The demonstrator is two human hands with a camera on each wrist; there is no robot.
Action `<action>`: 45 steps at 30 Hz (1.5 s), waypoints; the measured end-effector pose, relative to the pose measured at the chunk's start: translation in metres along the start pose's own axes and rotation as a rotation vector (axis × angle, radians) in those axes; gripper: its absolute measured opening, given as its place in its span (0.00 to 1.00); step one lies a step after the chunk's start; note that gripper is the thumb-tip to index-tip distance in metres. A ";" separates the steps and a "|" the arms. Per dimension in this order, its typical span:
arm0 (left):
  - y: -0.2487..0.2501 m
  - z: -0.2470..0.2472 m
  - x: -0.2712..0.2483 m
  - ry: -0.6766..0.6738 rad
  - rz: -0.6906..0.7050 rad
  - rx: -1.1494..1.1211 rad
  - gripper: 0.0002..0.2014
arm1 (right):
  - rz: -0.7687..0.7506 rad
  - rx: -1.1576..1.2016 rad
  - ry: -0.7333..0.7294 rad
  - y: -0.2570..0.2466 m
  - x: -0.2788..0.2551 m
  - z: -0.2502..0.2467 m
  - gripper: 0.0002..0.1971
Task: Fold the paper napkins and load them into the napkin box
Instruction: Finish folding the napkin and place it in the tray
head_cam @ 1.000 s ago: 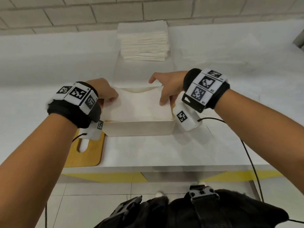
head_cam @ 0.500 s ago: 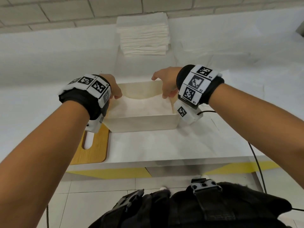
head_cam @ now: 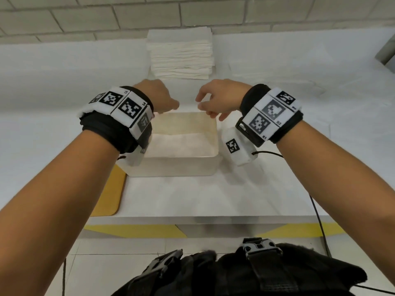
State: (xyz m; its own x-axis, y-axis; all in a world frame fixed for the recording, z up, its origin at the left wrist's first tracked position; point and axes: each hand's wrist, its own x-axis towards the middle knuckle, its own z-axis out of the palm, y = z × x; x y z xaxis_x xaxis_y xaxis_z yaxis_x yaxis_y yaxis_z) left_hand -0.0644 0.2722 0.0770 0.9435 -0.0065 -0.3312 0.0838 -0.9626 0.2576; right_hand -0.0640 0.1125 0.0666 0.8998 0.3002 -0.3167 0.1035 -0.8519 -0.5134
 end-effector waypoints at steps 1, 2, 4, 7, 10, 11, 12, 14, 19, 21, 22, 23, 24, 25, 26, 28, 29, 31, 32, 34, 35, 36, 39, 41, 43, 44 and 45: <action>0.011 -0.001 -0.004 -0.004 0.032 -0.080 0.16 | -0.001 0.061 0.026 0.009 -0.004 -0.007 0.17; 0.023 0.000 -0.008 -0.015 0.068 -0.170 0.15 | -0.002 0.107 0.055 0.022 -0.009 -0.016 0.16; 0.047 0.004 -0.018 -0.053 0.153 -0.325 0.12 | 0.011 0.161 0.112 0.054 -0.022 -0.033 0.17; 0.085 0.021 -0.027 -0.121 0.258 -0.431 0.13 | 0.084 0.164 0.144 0.109 -0.043 -0.048 0.19; 0.128 0.049 -0.025 -0.196 0.315 -0.453 0.16 | 0.174 0.087 0.057 0.165 -0.062 -0.051 0.22; 0.141 0.060 -0.022 -0.217 0.312 -0.451 0.18 | 0.196 0.050 0.014 0.182 -0.068 -0.050 0.24; 0.154 0.072 -0.018 -0.233 0.299 -0.442 0.19 | 0.211 0.014 -0.028 0.197 -0.074 -0.050 0.25; 0.174 0.098 -0.008 -0.247 0.245 -0.392 0.21 | 0.228 -0.051 -0.089 0.224 -0.086 -0.049 0.30; 0.202 0.162 0.014 -0.243 0.082 -0.049 0.35 | 0.246 -0.195 -0.143 0.279 -0.091 -0.038 0.41; 0.209 0.178 0.017 -0.222 0.037 0.019 0.39 | 0.248 -0.214 -0.130 0.292 -0.087 -0.030 0.43; 0.211 0.182 0.019 -0.196 0.014 0.024 0.39 | 0.238 -0.221 -0.112 0.296 -0.084 -0.027 0.43; 0.213 0.185 0.020 -0.161 -0.012 0.013 0.39 | 0.224 -0.222 -0.093 0.298 -0.082 -0.025 0.43; 0.214 0.187 0.022 -0.115 -0.043 -0.009 0.38 | 0.210 -0.214 -0.081 0.300 -0.079 -0.025 0.42; 0.214 0.186 0.023 -0.067 -0.079 -0.030 0.39 | 0.200 -0.206 -0.075 0.301 -0.077 -0.026 0.41; 0.214 0.186 0.025 -0.030 -0.118 -0.042 0.41 | 0.192 -0.200 -0.075 0.303 -0.074 -0.027 0.40; 0.212 0.184 0.030 -0.008 -0.193 -0.048 0.42 | 0.185 -0.172 -0.076 0.307 -0.070 -0.028 0.39; 0.209 0.182 0.033 -0.015 -0.218 -0.066 0.42 | 0.179 -0.145 -0.076 0.309 -0.070 -0.029 0.39; 0.204 0.178 0.039 -0.017 -0.222 -0.133 0.38 | 0.166 -0.092 -0.085 0.312 -0.069 -0.030 0.37; 0.202 0.175 0.041 -0.013 -0.213 -0.166 0.35 | 0.171 -0.068 -0.093 0.313 -0.068 -0.031 0.35; 0.198 0.170 0.045 0.009 -0.182 -0.235 0.28 | 0.194 -0.035 -0.097 0.314 -0.065 -0.034 0.31; 0.197 0.168 0.047 0.025 -0.163 -0.279 0.24 | 0.199 -0.037 -0.098 0.314 -0.063 -0.035 0.28; 0.197 0.165 0.049 0.039 -0.147 -0.334 0.19 | 0.200 -0.046 -0.097 0.314 -0.062 -0.037 0.26; 0.197 0.156 0.054 0.061 -0.133 -0.457 0.18 | 0.166 0.040 -0.043 0.317 -0.055 -0.040 0.14; 0.198 0.154 0.056 0.124 -0.112 -0.381 0.31 | 0.108 0.199 0.065 0.318 -0.052 -0.045 0.05; 0.208 0.150 0.050 0.216 0.004 -0.256 0.48 | -0.006 0.326 0.176 0.314 -0.049 -0.052 0.11; 0.215 0.147 0.046 0.268 0.089 -0.180 0.55 | -0.085 0.369 0.215 0.309 -0.049 -0.057 0.09; 0.223 0.144 0.043 0.325 0.168 -0.102 0.60 | -0.165 0.382 0.233 0.302 -0.049 -0.062 0.07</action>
State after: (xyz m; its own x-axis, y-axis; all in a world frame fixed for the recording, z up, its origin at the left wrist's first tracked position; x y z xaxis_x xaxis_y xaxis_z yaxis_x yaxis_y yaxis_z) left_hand -0.0518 0.0185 -0.0108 0.9979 -0.0599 0.0241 -0.0646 -0.9233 0.3785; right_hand -0.0505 -0.1857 -0.0233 0.9599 0.2772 -0.0412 0.1294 -0.5689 -0.8122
